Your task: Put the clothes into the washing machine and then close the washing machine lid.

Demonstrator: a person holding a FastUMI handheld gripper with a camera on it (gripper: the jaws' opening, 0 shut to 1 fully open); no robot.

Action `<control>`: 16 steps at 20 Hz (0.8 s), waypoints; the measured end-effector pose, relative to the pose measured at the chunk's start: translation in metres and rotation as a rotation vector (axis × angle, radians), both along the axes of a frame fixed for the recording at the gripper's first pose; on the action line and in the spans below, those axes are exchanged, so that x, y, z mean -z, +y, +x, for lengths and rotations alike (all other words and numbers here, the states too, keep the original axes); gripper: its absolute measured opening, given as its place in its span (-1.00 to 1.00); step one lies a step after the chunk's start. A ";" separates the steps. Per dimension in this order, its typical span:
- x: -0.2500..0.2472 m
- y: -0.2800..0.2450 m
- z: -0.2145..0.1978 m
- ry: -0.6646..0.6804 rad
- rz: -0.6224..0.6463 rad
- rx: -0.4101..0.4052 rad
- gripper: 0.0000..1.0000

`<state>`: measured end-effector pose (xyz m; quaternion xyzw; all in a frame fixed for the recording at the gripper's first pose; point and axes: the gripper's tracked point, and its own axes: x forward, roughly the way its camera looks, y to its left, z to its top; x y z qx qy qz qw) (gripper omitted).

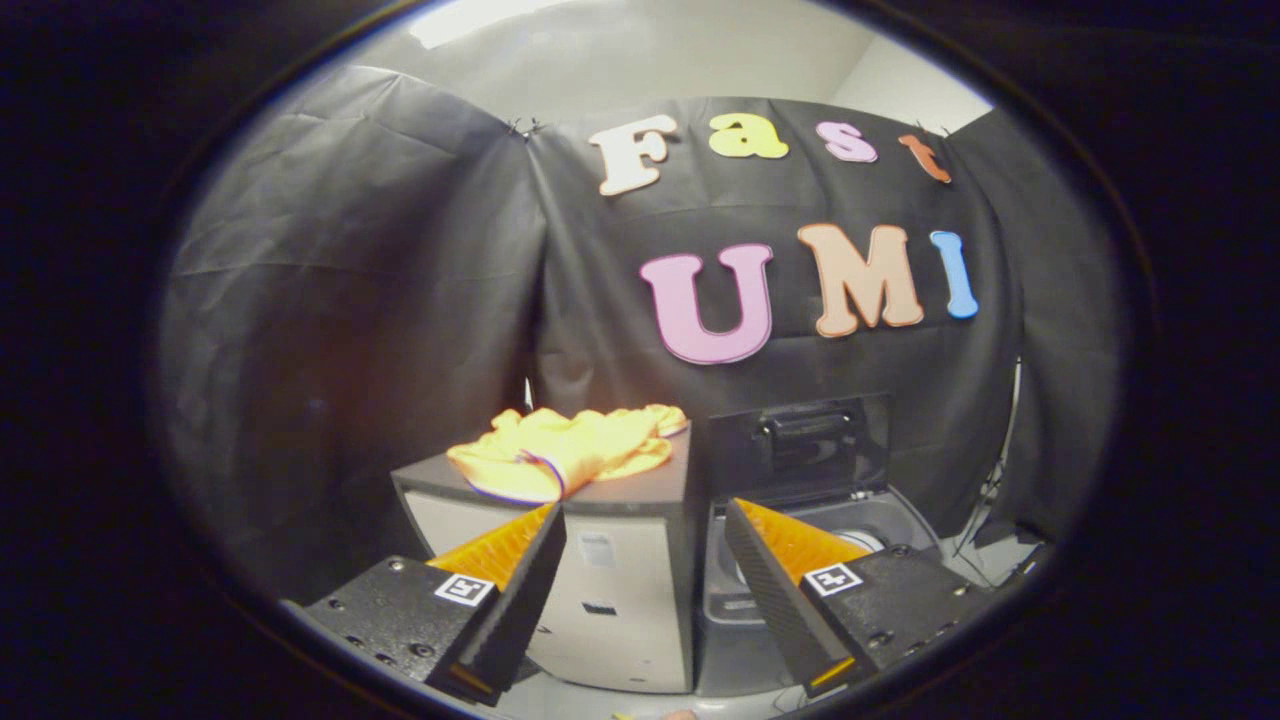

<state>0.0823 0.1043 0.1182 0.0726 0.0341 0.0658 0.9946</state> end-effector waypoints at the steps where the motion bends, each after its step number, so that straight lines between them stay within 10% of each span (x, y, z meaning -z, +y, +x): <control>1: -0.015 0.010 0.011 -0.014 0.001 -0.019 0.94; 9: -0.057 0.075 0.123 0.063 -0.052 -0.022 0.94; 16: 0.012 0.143 0.205 0.285 -0.171 -0.103 0.95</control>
